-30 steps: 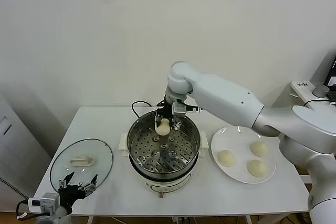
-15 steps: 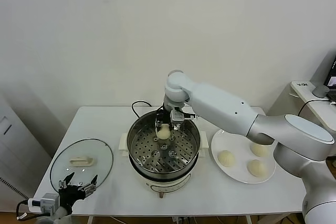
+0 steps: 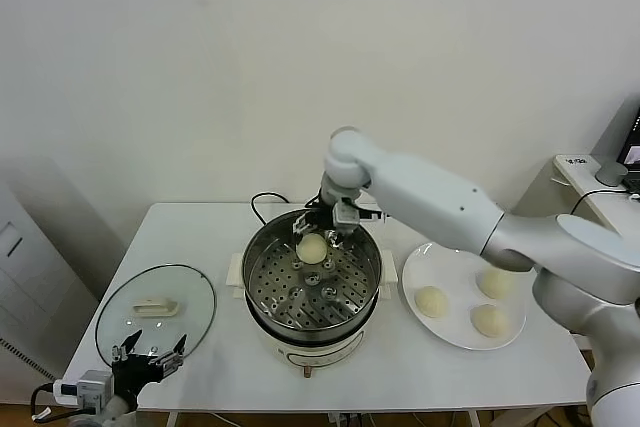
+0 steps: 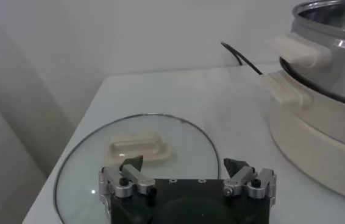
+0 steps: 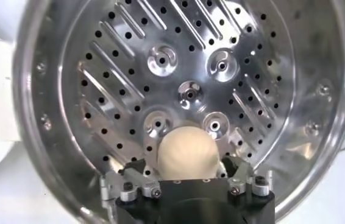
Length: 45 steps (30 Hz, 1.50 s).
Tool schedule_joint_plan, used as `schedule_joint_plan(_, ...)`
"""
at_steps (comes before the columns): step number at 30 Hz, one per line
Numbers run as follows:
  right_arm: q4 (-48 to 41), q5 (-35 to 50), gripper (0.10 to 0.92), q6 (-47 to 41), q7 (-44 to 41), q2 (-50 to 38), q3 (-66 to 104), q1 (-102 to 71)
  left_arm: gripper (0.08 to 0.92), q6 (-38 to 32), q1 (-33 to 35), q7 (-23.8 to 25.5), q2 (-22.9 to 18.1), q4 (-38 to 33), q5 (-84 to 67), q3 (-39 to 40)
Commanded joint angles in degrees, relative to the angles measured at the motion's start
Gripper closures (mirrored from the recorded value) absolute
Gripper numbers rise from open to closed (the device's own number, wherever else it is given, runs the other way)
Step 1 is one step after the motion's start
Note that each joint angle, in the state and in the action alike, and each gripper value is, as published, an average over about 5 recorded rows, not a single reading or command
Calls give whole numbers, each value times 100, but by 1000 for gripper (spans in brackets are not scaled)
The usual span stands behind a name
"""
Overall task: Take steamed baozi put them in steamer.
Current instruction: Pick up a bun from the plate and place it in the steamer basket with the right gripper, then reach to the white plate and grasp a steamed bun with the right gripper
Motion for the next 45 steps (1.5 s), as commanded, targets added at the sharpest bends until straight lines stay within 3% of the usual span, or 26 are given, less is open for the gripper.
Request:
schedule_joint_plan(1,-276,2964,203,-1362,-364,-829,-984,1370,177,8,4,2,26,-22,-4,-4)
schedule_joint_plan(7,-537,4168,203,-2714,-663,-1505,-1941,1991,177,16,-5,4,42,-32,-5,6)
schedule_joint_plan(12,-500,4563,203,-3408,-695,-1952,-2587,2145,177,15,-7,5,54,-48,-13,3)
schedule_joint_plan(25,-129,4259,203,-4142,-244,-2677,-2904,1341,177,22,-47,5,44,-52,-22,34)
schedule_joint_plan(45,-390,3717,203,-4546,603,-2424,-2361,-180,177,42,-79,5,-15,-38,-19,55)
